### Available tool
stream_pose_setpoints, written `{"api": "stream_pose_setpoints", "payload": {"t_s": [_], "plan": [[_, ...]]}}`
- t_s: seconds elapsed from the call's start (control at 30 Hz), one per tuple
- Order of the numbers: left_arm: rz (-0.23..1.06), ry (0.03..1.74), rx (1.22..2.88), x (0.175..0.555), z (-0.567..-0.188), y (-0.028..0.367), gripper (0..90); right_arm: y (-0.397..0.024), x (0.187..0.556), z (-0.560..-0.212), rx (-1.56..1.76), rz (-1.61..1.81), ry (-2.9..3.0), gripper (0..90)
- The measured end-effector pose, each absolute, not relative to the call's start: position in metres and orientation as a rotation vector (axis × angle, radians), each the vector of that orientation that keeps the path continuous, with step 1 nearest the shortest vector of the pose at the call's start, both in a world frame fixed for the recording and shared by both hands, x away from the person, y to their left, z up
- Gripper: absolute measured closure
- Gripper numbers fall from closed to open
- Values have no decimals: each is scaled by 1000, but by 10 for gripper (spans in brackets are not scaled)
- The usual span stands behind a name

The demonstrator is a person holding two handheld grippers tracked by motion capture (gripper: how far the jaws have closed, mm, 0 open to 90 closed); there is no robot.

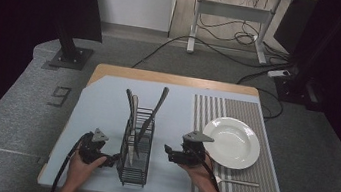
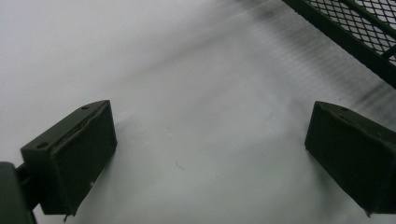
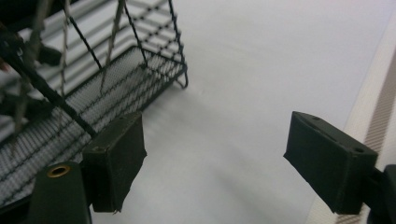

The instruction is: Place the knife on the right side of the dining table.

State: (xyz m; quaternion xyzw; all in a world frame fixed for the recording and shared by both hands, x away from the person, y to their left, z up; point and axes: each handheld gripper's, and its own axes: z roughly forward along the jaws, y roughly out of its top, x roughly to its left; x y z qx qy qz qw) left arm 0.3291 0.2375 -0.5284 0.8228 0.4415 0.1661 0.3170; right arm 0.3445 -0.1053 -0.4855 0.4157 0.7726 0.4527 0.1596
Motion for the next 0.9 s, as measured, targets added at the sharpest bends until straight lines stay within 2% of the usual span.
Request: {"api": "stream_pose_setpoints", "payload": {"t_s": [0.23,0.9], "plan": [[437,1161,2167,329,-528,238,14,-112,350,-464,1178,1386,2146,254],[439,1161,2168,329,-528,238,14,-97,374,-431,1136,1449,2110,292]]}}
